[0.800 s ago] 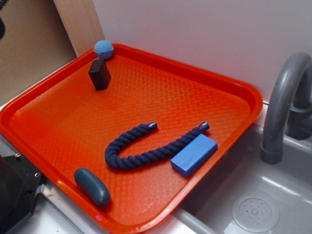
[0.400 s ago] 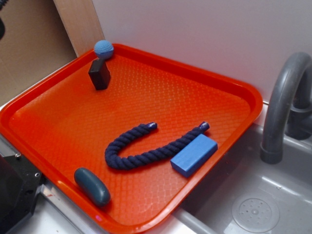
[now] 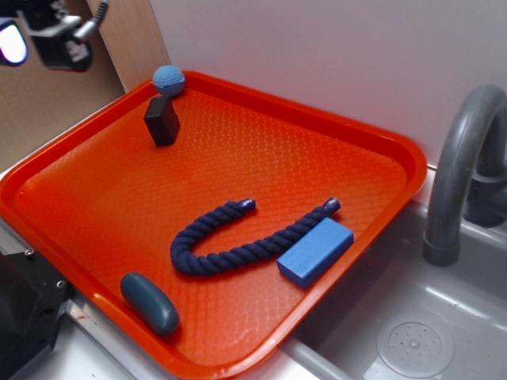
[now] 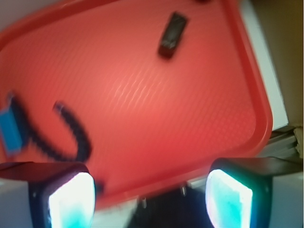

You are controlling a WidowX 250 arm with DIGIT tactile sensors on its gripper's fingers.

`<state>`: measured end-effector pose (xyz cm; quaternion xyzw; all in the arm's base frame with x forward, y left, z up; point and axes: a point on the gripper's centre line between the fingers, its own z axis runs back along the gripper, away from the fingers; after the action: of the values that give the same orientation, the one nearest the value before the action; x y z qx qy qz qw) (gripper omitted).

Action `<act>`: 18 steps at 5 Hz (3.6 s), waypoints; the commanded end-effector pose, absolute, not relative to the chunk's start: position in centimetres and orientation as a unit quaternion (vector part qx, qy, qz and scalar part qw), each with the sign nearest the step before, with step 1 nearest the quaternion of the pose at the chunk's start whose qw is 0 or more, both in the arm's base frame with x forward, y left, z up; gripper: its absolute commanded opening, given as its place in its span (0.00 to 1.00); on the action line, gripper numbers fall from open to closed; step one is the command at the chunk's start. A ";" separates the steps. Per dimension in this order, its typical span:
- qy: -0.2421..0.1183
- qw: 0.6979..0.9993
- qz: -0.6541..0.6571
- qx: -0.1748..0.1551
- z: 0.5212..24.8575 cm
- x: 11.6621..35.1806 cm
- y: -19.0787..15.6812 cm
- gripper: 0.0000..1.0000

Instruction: Grab the black box.

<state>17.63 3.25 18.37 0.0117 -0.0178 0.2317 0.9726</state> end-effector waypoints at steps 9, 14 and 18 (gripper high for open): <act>-0.065 0.952 0.290 0.066 3.7 29.1 11.5 1.00; -0.091 0.995 -0.050 0.012 22.7 23.2 0.4 0.00; -0.044 0.999 -0.014 0.016 29.0 21.3 -1.0 0.00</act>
<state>21.44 -2.05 27.97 0.0157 -0.0300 -0.0239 0.9991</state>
